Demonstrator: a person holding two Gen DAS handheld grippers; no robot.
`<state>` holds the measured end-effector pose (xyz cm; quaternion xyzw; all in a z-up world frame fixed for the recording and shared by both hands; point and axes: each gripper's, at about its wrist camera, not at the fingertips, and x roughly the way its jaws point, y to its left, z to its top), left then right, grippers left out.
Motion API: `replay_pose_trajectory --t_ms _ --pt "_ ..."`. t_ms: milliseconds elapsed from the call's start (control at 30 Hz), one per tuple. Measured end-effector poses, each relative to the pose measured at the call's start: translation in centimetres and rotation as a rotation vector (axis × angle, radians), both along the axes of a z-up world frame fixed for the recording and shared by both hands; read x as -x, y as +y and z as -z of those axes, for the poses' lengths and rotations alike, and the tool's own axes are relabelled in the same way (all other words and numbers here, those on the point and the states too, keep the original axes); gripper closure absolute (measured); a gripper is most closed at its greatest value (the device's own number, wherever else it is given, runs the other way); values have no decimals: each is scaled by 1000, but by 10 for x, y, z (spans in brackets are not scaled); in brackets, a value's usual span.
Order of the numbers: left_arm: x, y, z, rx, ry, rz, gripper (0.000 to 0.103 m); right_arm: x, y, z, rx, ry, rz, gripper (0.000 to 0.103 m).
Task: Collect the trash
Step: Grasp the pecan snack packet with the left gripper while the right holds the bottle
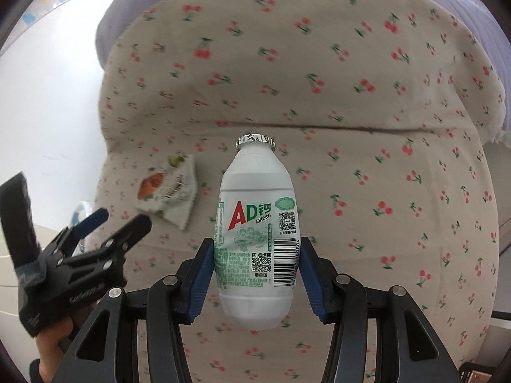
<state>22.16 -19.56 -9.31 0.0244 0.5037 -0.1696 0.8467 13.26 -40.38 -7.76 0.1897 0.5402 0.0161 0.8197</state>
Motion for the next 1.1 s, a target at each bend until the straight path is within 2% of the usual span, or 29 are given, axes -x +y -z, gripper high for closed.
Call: replay_pose_trajectory --t_ms 133,233,433,600,800,833,867,933,1100 --pt "-7 -11 7 18 0 32 1 4 -13 3 -7 8 1 50" --pt "-10 -18 14 -11 10 40 1 -1 -11 7 -13 12 4 50" --pt "-10 -28 17 -78 -27 57 3 -6 -12 15 -14 21 3 50" --pt "-2 -37 14 -61 -40 73 15 -6 -8 14 -6 15 1 50" --pt "5 -21 7 -22 -24 77 25 -1 -3 6 7 -2 -4 50" --pt "6 -19 6 -22 -24 79 31 0 -2 4 8 -7 -5 50" --pt "7 -14 5 -17 -14 90 43 2 -2 2 8 -11 -6 50" --pt "9 -11 5 -10 3 98 45 2 2 -1 8 -19 -9 50" --pt "22 9 -4 3 -13 98 45 6 9 -9 8 -34 -16 50"
